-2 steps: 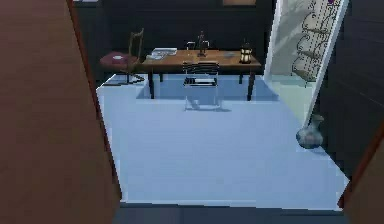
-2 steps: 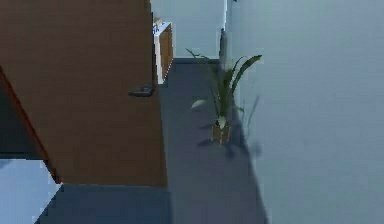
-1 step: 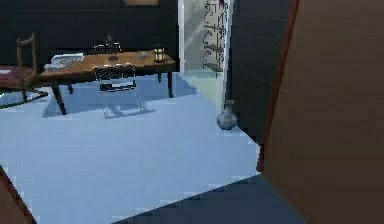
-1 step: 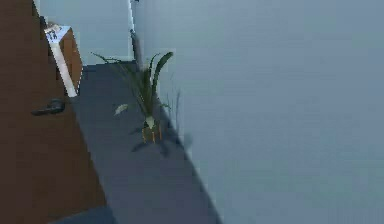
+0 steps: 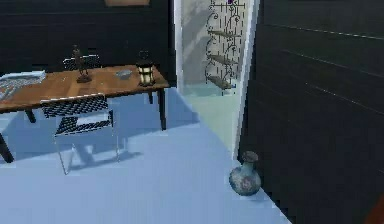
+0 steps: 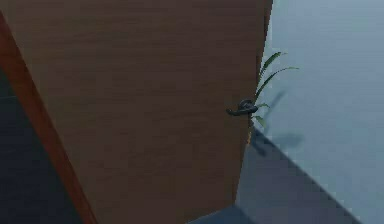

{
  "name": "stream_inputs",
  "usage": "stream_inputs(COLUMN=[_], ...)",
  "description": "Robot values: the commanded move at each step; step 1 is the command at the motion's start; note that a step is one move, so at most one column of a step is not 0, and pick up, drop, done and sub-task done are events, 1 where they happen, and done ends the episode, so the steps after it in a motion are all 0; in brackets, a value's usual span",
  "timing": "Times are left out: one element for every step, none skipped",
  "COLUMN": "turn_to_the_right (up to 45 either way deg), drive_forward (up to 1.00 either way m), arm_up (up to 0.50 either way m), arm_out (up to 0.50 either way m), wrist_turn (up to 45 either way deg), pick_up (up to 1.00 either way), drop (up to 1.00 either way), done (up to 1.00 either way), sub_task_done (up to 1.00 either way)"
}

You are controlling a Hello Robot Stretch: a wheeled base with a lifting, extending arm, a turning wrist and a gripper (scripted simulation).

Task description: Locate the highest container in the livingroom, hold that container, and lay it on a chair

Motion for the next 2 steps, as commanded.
stream_inputs(turn_to_the_right=[9.0, 0.0], drive_forward=[0.00, 0.25], arm_up=[0.00, 0.00], arm_out=[0.00, 0.00], wrist_turn=[0.0, 0.0], pick_up=[0.00, 0.00], drop=[0.00, 0.00], done=[0.00, 0.00], sub_task_done=[0.00, 0.00])
